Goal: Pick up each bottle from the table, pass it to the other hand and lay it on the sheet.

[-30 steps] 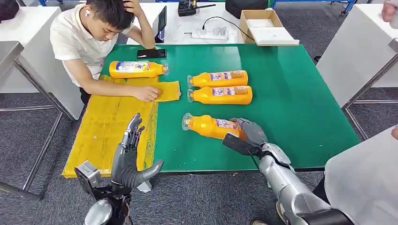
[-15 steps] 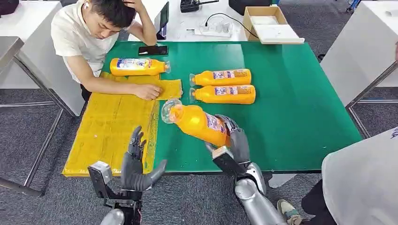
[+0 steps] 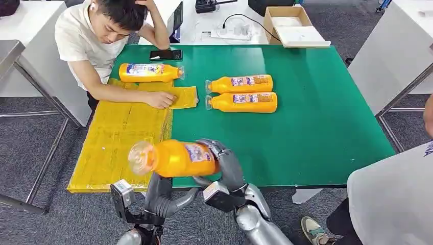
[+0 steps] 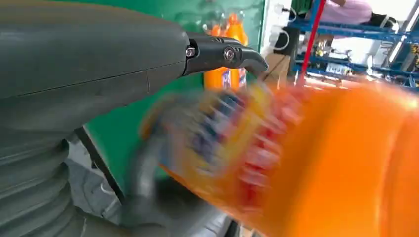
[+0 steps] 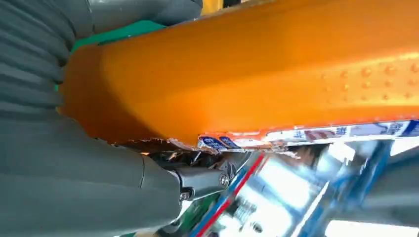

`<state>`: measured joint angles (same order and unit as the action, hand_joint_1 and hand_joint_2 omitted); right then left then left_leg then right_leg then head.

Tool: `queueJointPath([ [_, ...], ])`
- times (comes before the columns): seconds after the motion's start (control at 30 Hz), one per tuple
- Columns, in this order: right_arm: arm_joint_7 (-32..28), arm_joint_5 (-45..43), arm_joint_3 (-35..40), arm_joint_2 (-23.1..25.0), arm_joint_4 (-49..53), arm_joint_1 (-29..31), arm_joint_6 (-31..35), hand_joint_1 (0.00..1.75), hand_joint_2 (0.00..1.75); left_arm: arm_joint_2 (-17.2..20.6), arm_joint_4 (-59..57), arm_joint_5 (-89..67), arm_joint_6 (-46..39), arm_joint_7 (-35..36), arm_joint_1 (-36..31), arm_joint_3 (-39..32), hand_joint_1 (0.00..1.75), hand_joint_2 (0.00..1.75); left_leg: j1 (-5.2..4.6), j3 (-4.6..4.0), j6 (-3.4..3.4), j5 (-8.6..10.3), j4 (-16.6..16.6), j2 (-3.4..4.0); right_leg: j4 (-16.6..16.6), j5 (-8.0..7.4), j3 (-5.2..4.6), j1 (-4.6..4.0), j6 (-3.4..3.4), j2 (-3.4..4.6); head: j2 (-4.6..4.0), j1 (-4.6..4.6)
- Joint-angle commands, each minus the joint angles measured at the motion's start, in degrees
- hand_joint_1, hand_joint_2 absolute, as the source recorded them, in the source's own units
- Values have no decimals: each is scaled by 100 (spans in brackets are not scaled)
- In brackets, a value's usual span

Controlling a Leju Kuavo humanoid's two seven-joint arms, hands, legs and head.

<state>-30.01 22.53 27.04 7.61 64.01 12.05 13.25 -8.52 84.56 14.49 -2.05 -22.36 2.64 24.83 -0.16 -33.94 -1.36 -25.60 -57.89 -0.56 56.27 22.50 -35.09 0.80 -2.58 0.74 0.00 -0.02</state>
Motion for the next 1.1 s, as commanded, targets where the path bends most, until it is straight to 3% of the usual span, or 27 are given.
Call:
queueJointPath([
  [0.03,-60,15,972,325,-1506,366,-239,175,175,-120,11,155,-367,-39,-198,-142,0,175,6,22,9,-7,5,8,-6,5,23,-8,10,-1,-2,2],
  [0.3,-95,-75,1274,416,-1621,285,-239,175,175,-197,-44,366,-676,-131,-300,-277,0,175,2,8,7,-2,4,0,-5,3,10,-3,7,-5,0,-4],
  [0.33,-79,-98,1323,408,-1657,303,-200,175,175,-199,0,414,-722,-160,-297,-276,175,175,5,17,11,-6,6,1,-7,7,20,-7,11,-8,0,2],
  [0.97,-102,-222,1341,396,-1672,303,-145,175,175,-177,-18,629,-634,-89,-318,-222,175,175,5,8,8,-2,4,-8,-7,6,12,-6,8,-15,0,0],
  [1.0,-112,-263,1325,396,-1647,292,-115,152,175,-159,-11,729,-540,-81,-304,-209,175,175,1,4,6,0,4,-6,-5,4,5,-2,6,-12,0,0],
  [1.03,-84,-357,1275,407,-1602,263,-106,31,175,-151,2,980,-345,21,-272,-227,175,175,6,13,10,-4,4,-8,-7,8,17,-7,10,-17,0,0],
  [1.07,-99,-419,1210,421,-1535,219,-30,0,175,-135,10,1138,-220,102,-246,-239,175,175,4,10,8,-3,5,-7,-6,7,12,-5,8,-14,0,0],
  [1.1,-141,-450,1185,428,-1462,177,54,0,0,-110,-9,1273,-108,186,-239,-253,175,175,6,21,12,-6,6,-9,-7,12,24,-8,12,-20,0,2],
])
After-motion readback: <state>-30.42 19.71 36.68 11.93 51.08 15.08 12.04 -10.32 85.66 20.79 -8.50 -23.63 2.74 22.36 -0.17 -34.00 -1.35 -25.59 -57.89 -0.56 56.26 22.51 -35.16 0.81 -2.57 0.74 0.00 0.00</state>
